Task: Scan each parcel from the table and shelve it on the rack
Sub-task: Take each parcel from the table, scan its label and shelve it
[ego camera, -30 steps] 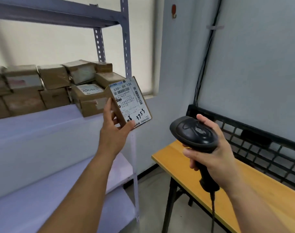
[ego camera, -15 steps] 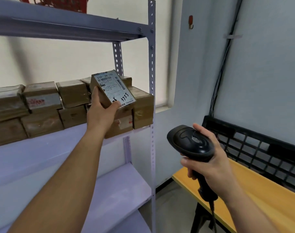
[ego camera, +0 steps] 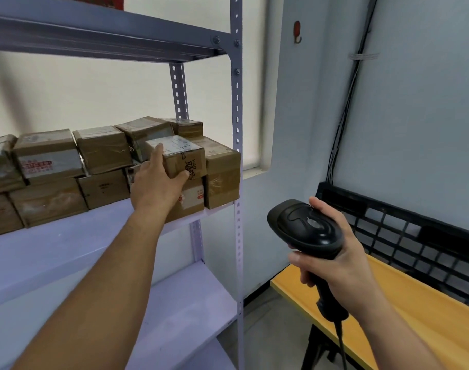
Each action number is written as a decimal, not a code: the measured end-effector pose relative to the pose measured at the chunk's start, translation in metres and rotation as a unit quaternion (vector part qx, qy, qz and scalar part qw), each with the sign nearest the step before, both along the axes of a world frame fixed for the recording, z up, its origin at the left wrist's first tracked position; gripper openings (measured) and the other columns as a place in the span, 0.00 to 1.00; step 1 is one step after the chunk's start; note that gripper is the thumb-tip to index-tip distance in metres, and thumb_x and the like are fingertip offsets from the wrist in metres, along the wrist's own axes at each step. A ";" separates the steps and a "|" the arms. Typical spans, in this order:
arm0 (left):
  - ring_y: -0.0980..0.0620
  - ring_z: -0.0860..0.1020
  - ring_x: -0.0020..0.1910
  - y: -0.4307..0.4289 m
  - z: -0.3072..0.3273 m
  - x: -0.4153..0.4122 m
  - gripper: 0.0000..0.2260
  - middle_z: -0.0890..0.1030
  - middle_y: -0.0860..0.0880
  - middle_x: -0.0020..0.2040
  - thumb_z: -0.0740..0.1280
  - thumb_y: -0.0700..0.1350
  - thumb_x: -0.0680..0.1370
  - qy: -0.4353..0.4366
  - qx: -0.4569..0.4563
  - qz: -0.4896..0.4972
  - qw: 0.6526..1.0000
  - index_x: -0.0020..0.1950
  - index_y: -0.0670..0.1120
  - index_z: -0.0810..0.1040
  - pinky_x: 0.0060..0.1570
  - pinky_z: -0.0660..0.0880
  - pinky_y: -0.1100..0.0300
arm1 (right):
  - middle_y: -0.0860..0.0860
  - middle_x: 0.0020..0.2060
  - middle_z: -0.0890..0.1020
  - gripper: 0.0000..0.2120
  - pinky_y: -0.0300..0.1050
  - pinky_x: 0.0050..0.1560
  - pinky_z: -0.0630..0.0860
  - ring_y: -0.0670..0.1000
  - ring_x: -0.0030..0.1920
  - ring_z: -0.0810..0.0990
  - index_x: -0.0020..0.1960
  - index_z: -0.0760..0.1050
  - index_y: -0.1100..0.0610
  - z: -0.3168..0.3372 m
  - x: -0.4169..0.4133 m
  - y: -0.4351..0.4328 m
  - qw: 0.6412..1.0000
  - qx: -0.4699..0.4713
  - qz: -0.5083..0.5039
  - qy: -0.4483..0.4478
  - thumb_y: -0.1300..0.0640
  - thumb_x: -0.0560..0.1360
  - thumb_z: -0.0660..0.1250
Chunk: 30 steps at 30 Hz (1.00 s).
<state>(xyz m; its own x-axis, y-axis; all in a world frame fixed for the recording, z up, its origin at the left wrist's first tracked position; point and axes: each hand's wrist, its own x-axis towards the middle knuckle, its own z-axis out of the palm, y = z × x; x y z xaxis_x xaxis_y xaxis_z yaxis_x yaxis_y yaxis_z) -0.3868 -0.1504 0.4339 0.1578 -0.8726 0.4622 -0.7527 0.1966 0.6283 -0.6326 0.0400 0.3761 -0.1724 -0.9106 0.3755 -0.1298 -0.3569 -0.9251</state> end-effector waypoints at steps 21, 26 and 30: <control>0.41 0.66 0.70 0.066 -0.085 -0.052 0.28 0.69 0.40 0.71 0.66 0.52 0.74 0.006 -0.178 -0.109 0.978 0.71 0.42 0.69 0.66 0.65 0.45 | 0.61 0.51 0.80 0.41 0.46 0.29 0.77 0.57 0.30 0.78 0.65 0.71 0.34 -0.030 -0.021 0.036 0.999 0.022 -0.030 -0.005 0.62 0.60 0.82; 0.43 0.74 0.62 0.096 -0.125 -0.094 0.24 0.76 0.44 0.63 0.72 0.46 0.75 -0.001 -0.096 -0.208 0.973 0.69 0.43 0.72 0.55 0.70 0.53 | 0.60 0.52 0.80 0.42 0.45 0.29 0.78 0.52 0.31 0.81 0.65 0.71 0.34 -0.047 -0.036 0.060 0.997 0.029 -0.066 0.000 0.64 0.60 0.81; 0.44 0.74 0.62 0.123 -0.153 -0.126 0.23 0.76 0.45 0.62 0.70 0.47 0.75 0.015 -0.027 -0.251 0.968 0.69 0.45 0.72 0.56 0.71 0.51 | 0.59 0.53 0.80 0.42 0.46 0.29 0.78 0.53 0.34 0.82 0.65 0.70 0.32 -0.062 -0.051 0.087 0.994 0.040 -0.100 -0.002 0.61 0.60 0.80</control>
